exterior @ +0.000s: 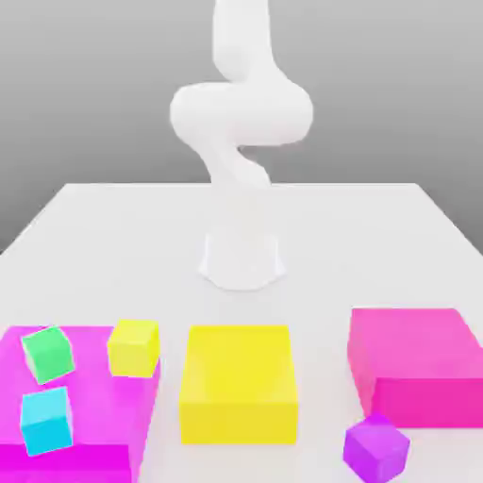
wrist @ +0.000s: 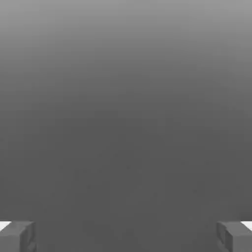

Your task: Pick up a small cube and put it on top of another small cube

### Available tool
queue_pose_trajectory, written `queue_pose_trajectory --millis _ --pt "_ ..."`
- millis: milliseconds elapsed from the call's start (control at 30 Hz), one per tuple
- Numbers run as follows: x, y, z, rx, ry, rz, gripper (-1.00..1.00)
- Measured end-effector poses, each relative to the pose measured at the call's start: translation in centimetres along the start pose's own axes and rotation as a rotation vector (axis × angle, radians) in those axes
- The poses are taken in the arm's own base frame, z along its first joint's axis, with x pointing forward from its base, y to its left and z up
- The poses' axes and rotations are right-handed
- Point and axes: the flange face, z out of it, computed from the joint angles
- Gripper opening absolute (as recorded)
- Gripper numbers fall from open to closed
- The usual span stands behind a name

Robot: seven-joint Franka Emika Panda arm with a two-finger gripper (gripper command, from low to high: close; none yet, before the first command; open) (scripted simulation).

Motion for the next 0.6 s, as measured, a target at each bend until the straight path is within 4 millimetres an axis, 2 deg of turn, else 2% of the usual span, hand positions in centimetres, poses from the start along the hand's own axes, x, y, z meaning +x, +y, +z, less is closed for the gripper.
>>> queue_pose_trajectory --millis 133,267,433,600 --pt "-1.7 -0.6 8.0 -0.062 -0.119 0.157 0.0" --pt "-4.6 -0.6 15.4 -0.152 -0.207 0.303 0.0" --pt "-9.6 0.5 24.0 -0.294 -0.271 0.474 0.0" --pt "-15.7 2.8 31.5 -0.456 -0.28 0.625 0.0"
